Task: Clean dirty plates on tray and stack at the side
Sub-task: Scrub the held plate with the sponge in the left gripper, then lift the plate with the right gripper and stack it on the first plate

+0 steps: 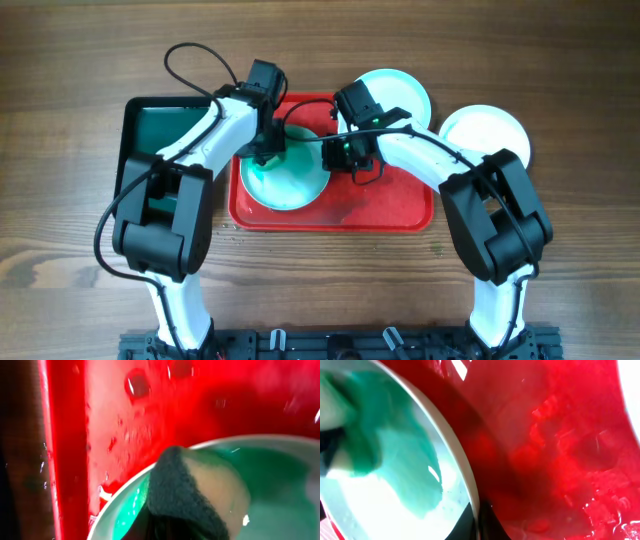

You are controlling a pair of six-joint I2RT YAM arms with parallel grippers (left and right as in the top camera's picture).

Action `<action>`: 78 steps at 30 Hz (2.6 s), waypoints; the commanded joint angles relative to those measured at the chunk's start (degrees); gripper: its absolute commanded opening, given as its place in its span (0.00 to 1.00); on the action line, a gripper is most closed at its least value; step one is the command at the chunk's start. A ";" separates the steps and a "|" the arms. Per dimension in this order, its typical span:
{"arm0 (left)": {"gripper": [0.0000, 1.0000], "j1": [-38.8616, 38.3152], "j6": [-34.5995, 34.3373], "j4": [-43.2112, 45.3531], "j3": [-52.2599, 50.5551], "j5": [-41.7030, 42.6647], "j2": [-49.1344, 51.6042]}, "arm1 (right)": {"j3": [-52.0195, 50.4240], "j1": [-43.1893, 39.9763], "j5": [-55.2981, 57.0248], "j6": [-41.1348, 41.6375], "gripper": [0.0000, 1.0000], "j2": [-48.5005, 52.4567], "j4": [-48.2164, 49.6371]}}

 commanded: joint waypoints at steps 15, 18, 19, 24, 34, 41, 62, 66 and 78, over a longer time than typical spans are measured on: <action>0.04 1.14 24.09 5.99 -2.58 32.76 2.54 | 0.26 -0.26 -1.16 -1.14 0.05 1.62 -0.11; 0.04 1.14 13.31 13.68 -2.58 22.03 2.54 | 0.26 -0.26 -1.18 -1.22 0.04 1.60 -0.22; 0.04 1.14 9.57 15.37 -2.58 16.48 2.54 | 0.26 -0.26 -1.18 -1.20 0.04 1.62 -0.24; 0.04 1.25 -3.08 12.09 -0.98 -10.23 1.66 | 0.26 -0.26 -1.16 -1.25 0.04 1.62 -0.35; 0.04 2.60 -9.42 -16.96 13.79 -12.68 -6.58 | 0.33 -0.26 -1.16 -0.96 0.04 0.28 -1.38; 0.04 6.05 -9.16 -16.55 14.12 -6.10 -9.38 | 0.33 0.68 12.98 -3.85 0.04 -10.75 -7.23; 0.04 7.61 -13.31 -11.91 14.10 -2.08 -7.87 | 0.31 29.42 93.66 -5.81 0.04 -20.83 -14.67; 0.04 7.58 -13.31 -11.91 14.10 -1.03 -7.87 | 0.31 31.34 102.33 -7.23 0.04 -20.83 -14.49; 0.04 7.58 -13.29 -11.93 14.10 -0.42 -7.87 | 0.31 33.40 106.62 -11.56 0.04 -20.83 -11.30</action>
